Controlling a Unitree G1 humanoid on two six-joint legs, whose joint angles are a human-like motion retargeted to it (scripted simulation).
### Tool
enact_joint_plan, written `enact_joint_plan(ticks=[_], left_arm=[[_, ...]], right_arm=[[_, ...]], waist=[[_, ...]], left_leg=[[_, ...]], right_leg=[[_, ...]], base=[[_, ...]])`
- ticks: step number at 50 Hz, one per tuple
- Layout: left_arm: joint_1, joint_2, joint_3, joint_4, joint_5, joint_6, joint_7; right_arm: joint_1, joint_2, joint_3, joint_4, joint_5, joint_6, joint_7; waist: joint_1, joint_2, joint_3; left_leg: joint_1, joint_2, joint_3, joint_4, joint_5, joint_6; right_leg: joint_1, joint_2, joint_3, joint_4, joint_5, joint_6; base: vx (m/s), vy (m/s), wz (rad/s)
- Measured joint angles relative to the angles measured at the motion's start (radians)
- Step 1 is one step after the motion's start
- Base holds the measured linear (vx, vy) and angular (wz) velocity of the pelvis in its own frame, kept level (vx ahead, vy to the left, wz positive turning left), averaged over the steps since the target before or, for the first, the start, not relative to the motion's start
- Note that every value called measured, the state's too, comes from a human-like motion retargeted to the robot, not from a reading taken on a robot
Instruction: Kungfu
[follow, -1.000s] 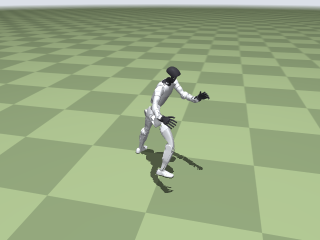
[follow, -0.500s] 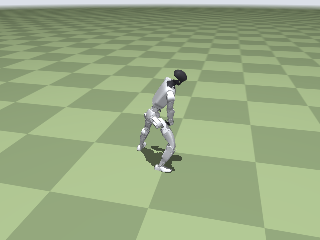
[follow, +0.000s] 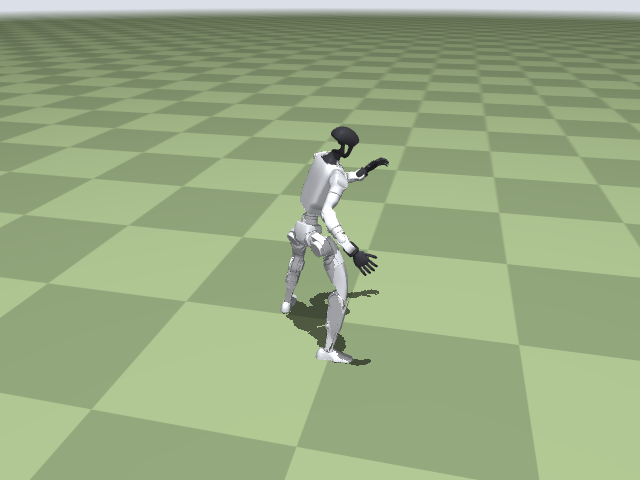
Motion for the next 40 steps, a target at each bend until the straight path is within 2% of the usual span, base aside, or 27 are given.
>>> enact_joint_plan(ticks=[4, 6, 8, 10, 13, 15, 17, 20, 23, 26, 28, 30, 34, 38, 40], left_arm=[[-0.064, 0.113, 0.098, -0.179, -0.004, 0.072, -0.017], [-0.058, 0.157, 0.171, -0.251, -0.013, 0.091, -0.034], [-0.024, 0.194, 0.264, -0.318, -0.028, 0.079, -0.077], [0.022, 0.223, 0.362, -0.365, -0.056, 0.044, -0.118], [0.069, 0.234, 0.456, -0.394, -0.1, -0.076, -0.14], [0.059, 0.229, 0.47, -0.388, -0.103, -0.112, -0.069], [0.05, 0.231, 0.474, -0.376, -0.078, -0.115, -0.031], [0.042, 0.239, 0.484, -0.354, -0.006, -0.102, -0.022], [0.055, 0.242, 0.492, -0.339, 0.009, -0.098, 0.001], [0.115, 0.243, 0.538, -0.313, -0.007, -0.111, 0.039], [0.172, 0.238, 0.581, -0.282, -0.019, -0.114, 0.066], [0.251, 0.214, 0.637, -0.238, -0.03, -0.123, 0.097], [0.416, 0.111, 0.766, -0.144, -0.006, -0.139, 0.112], [0.631, -0.091, 0.945, -0.012, -0.009, -0.14, 0.055], [0.727, -0.195, 1.01, 0.08, -0.057, -0.146, 0.006]], right_arm=[[0.079, -0.039, -0.058, 0.072, -0.034, -0.092, -0.168], [0.077, 0.007, -0.024, 0.089, -0.051, -0.136, -0.2], [0.046, 0.088, 0.054, 0.114, -0.068, -0.139, -0.179], [-0.027, 0.193, 0.175, 0.181, -0.096, -0.112, -0.119], [-0.195, 0.38, 0.425, 0.361, -0.116, -0.016, 0.038], [-0.308, 0.456, 0.715, 0.424, 0.009, 0.089, 0.326], [-0.386, 0.503, 0.892, 0.409, 0.035, 0.139, 0.471], [-0.489, 0.625, 1.016, 0.376, -0.045, 0.086, 0.432], [-0.6, 0.644, 1.12, 0.356, 0.043, 0.09, 0.48], [-0.658, 0.637, 1.139, 0.311, 0.068, 0.133, 0.564], [-0.696, 0.617, 1.152, 0.26, 0.097, 0.125, 0.525], [-0.743, 0.585, 1.156, 0.175, 0.145, 0.071, 0.443], [-0.827, 0.534, 1.145, -0.012, 0.24, 0.013, 0.373], [-0.964, 0.44, 1.119, -0.283, 0.368, 0.002, 0.333], [-1.039, 0.379, 1.096, -0.419, 0.414, -0.016, 0.3]], waist=[[-0.015, 0.014, -0.03], [-0.006, 0.014, -0.056], [0.024, -0.004, -0.084], [0.051, -0.006, -0.102], [0.11, -0.022, -0.122], [0.146, -0.04, -0.128], [0.171, -0.052, -0.137], [0.206, -0.069, -0.159], [0.231, -0.081, -0.164], [0.22, -0.08, -0.158], [0.199, -0.081, -0.154], [0.178, -0.084, -0.149], [0.162, -0.094, -0.144], [0.146, -0.097, -0.141], [0.147, -0.093, -0.143]], left_leg=[[-0.068, -0.027, -0.094, 0.138, -0.092, -0.032], [-0.083, -0.062, -0.119, 0.198, -0.155, -0.056], [-0.095, -0.118, -0.153, 0.255, -0.213, -0.076], [-0.123, -0.146, -0.161, 0.319, -0.272, -0.057], [-0.138, -0.156, -0.128, 0.393, -0.338, -0.033], [-0.161, -0.185, -0.127, 0.451, -0.382, -0.015], [-0.173, -0.198, -0.127, 0.477, -0.402, -0.007], [-0.208, -0.211, -0.14, 0.519, -0.432, 0.0], [-0.222, -0.203, -0.143, 0.545, -0.451, 0.016], [-0.218, -0.188, -0.145, 0.548, -0.451, 0.024], [-0.216, -0.187, -0.156, 0.54, -0.444, 0.023], [-0.205, -0.19, -0.17, 0.517, -0.43, 0.015], [-0.174, -0.182, -0.166, 0.471, -0.395, -0.005], [-0.127, -0.167, -0.158, 0.4, -0.338, -0.035], [-0.09, -0.145, -0.15, 0.34, -0.302, -0.06]], right_leg=[[0.099, 0.028, 0.013, -0.138, 0.125, 0.037], [0.149, 0.02, 0.019, -0.201, 0.188, 0.059], [0.199, -0.008, 0.018, -0.265, 0.257, 0.078], [0.263, -0.01, -0.049, -0.341, 0.319, 0.092], [0.33, -0.008, -0.118, -0.441, 0.381, 0.113], [0.358, -0.011, -0.113, -0.492, 0.418, 0.115], [0.373, -0.014, -0.124, -0.514, 0.427, 0.103], [0.38, -0.01, -0.136, -0.535, 0.425, 0.079], [0.358, -0.007, -0.1, -0.517, 0.431, 0.03], [0.327, -0.001, -0.047, -0.484, 0.432, -0.031], [0.313, 0.005, -0.012, -0.462, 0.423, -0.053], [0.303, 0.009, 0.028, -0.439, 0.406, -0.05], [0.286, 0.008, 0.055, -0.405, 0.355, 0.011], [0.247, 0.007, 0.105, -0.346, 0.294, 0.109], [0.215, 0.008, 0.116, -0.294, 0.258, 0.139]], base=[[0.46, 0.52, 0.39], [0.6, 0.79, 0.61], [0.49, 0.6, 0.5], [0.51, 0.72, 0.5], [0.26, 0.43, 0.41], [0.24, 0.4, 0.53], [0.29, 0.35, 0.37], [0.2, 0.12, 0.28], [0.11, 0.03, -0.02], [0.08, -0.01, -0.19], [0.0, -0.12, -0.03], [-0.03, -0.18, 0.05], [-0.1, -0.27, -0.11], [-0.17, -0.33, -0.33], [-0.24, -0.51, -0.57]])
